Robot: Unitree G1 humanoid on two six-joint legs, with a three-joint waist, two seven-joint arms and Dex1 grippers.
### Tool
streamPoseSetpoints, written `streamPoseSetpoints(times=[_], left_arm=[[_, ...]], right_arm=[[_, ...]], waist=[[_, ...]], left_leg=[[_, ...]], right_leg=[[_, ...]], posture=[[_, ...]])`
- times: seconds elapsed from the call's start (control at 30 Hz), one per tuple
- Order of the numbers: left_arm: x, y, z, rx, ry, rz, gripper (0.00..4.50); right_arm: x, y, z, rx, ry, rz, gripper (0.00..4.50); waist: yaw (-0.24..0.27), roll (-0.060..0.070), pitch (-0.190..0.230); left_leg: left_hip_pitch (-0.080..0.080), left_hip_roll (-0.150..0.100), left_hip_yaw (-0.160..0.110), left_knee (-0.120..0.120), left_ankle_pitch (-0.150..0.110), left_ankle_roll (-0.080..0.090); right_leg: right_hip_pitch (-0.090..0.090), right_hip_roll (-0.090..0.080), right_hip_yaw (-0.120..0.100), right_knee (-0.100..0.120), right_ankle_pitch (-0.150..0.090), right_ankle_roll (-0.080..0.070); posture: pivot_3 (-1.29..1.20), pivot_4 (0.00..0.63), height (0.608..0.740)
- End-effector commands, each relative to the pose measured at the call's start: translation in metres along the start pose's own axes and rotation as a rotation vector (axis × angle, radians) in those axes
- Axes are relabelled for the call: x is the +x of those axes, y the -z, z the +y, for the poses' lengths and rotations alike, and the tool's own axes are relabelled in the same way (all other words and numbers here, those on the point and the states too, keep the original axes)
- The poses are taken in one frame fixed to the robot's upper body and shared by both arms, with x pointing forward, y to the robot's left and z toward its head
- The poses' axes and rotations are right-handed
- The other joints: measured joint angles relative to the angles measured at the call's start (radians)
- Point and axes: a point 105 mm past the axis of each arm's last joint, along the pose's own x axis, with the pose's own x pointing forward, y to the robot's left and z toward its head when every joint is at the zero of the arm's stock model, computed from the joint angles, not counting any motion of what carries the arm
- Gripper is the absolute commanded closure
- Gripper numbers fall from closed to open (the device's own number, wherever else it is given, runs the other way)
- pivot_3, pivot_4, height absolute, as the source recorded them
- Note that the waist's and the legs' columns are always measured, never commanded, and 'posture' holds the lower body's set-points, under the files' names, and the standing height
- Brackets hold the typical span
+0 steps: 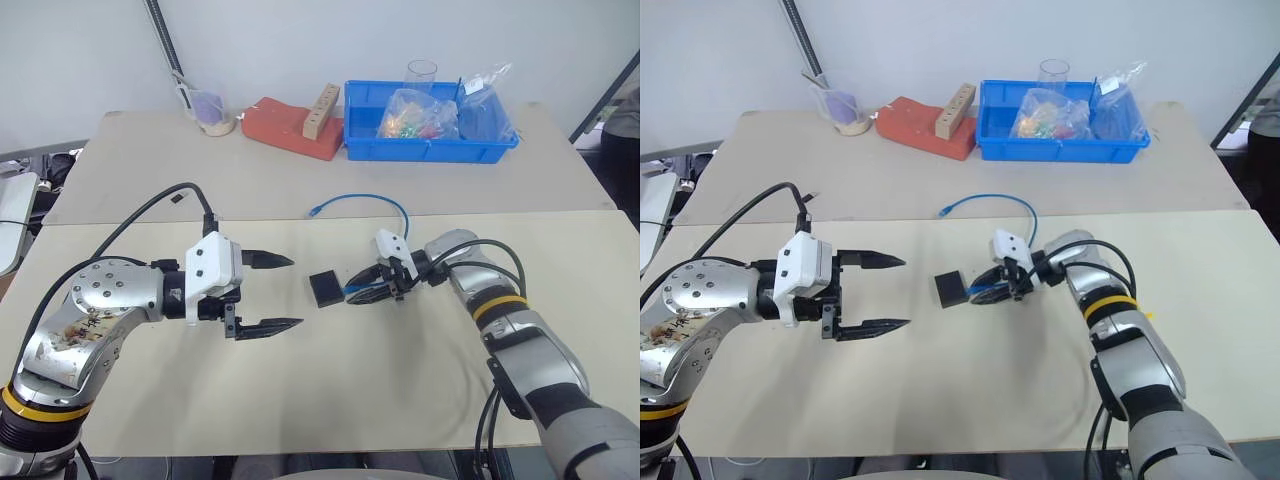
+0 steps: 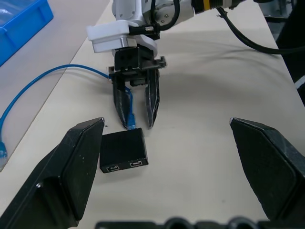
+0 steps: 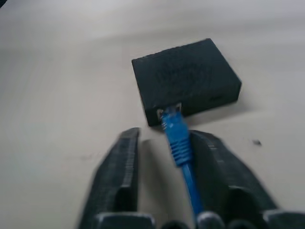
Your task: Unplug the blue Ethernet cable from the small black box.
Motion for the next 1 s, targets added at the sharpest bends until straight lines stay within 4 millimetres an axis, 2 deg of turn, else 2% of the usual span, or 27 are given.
streamPoseSetpoints(times=[0.03,0.1,0.17,0.27,0.37,0.53,0.8,0.9,1.0], left_arm=[[-0.007,-0.007,0.005,0.021,-0.026,0.010,0.00],[-0.011,0.000,0.010,-0.037,-0.048,0.028,0.00],[-0.019,0.007,0.021,-0.165,-0.104,0.018,0.00],[-0.027,0.010,0.036,-0.464,-0.162,-0.114,0.00],[-0.025,0.013,0.044,-0.619,-0.170,-0.185,0.00],[-0.009,0.010,0.056,-0.697,-0.135,-0.251,0.00],[0.020,0.015,0.058,-0.677,-0.052,-0.231,0.00],[0.022,0.012,0.062,-0.672,-0.051,-0.259,0.74],[0.023,0.007,0.060,-0.659,-0.019,-0.271,2.09]], right_arm=[[-0.012,-0.006,-0.005,-0.067,0.025,-0.003,4.29],[-0.019,-0.007,-0.005,-0.125,0.039,0.016,4.44],[-0.028,-0.017,-0.008,-0.240,0.098,0.001,4.44],[-0.039,-0.055,-0.004,-0.528,0.244,-0.066,4.44],[-0.041,-0.075,0.005,-0.765,0.352,-0.055,4.44],[-0.029,-0.097,0.024,-0.990,0.402,-0.059,4.44],[-0.024,-0.117,0.022,-1.122,0.469,-0.056,4.44],[-0.024,-0.120,0.022,-1.130,0.465,-0.058,4.44],[-0.023,-0.116,0.023,-1.122,0.444,-0.050,4.44]], waist=[[0.002,0.000,0.000],[0.002,0.000,0.000],[0.002,0.000,0.000],[0.002,0.000,0.001],[-0.001,0.000,0.001],[0.002,0.000,0.001],[0.002,0.000,0.000],[0.002,0.000,0.001],[0.001,0.000,0.001]], left_leg=[[0.000,0.000,0.000,0.000,0.000,0.000],[0.000,0.000,0.000,0.000,0.000,0.000],[0.000,0.000,0.000,0.000,0.000,0.000],[-0.001,0.000,-0.002,0.000,0.000,0.000],[-0.001,0.000,-0.003,0.001,0.000,0.000],[-0.002,0.000,-0.002,0.001,0.000,0.000],[-0.002,-0.001,-0.002,0.003,0.000,-0.001],[-0.002,-0.001,-0.002,0.003,0.000,-0.001],[-0.002,-0.001,-0.002,0.003,0.000,-0.001]], right_leg=[[0.000,0.000,0.000,0.000,0.000,0.000],[0.000,0.000,0.000,0.000,0.000,0.000],[0.000,0.000,0.000,0.000,0.000,0.000],[0.000,0.000,-0.001,0.001,0.000,0.000],[-0.001,0.000,-0.001,0.005,0.000,0.000],[-0.003,0.000,-0.002,0.011,0.000,0.000],[-0.003,0.000,-0.001,0.012,0.000,0.000],[-0.003,0.000,-0.001,0.011,0.000,0.000],[-0.003,0.000,-0.001,0.011,0.000,0.000]], posture=[[0.00,0.150,0.740],[0.00,0.150,0.740],[0.00,0.150,0.740],[0.00,0.150,0.740],[0.00,0.150,0.740],[0.00,0.150,0.740],[0.00,0.150,0.740],[0.00,0.150,0.740],[0.00,0.150,0.740]])
